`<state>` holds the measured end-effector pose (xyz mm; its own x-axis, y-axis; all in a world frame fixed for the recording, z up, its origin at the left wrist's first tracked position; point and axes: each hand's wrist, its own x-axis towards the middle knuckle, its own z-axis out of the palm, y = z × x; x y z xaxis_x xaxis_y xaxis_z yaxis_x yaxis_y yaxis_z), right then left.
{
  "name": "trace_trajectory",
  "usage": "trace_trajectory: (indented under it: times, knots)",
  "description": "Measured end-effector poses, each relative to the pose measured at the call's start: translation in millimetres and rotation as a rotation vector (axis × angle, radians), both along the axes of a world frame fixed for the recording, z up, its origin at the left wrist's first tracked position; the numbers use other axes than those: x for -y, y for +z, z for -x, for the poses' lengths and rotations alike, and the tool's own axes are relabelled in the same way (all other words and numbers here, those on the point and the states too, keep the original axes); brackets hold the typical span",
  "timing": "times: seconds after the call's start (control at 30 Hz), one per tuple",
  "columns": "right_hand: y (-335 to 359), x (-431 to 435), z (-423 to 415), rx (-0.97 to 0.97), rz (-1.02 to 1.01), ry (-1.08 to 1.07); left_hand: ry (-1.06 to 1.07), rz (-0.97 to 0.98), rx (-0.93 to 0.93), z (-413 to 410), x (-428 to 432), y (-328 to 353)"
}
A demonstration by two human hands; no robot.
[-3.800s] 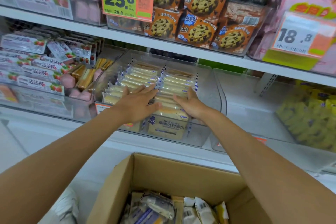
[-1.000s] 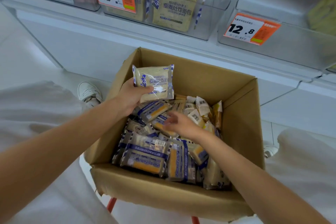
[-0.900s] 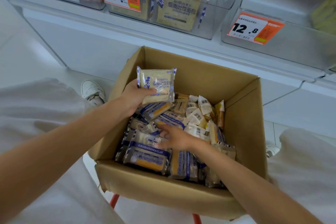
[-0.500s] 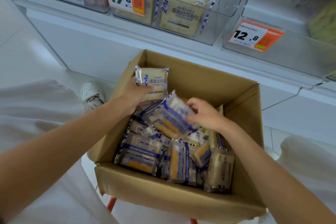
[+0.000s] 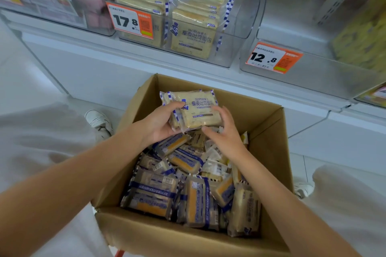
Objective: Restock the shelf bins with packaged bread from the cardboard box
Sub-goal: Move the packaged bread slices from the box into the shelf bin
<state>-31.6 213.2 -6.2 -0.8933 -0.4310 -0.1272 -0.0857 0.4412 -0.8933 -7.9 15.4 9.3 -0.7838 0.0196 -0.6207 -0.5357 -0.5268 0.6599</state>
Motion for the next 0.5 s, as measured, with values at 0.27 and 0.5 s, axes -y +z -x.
trace_trajectory:
  times: [0.27, 0.5]
  knots:
    - [25, -8, 5, 0.179, 0.198, -0.122, -0.277, 0.124, -0.168, 1, -8, 20]
    - [101, -9, 31, -0.351, -0.510, 0.024, -0.540, 0.371, -0.332, 22, 9, 77]
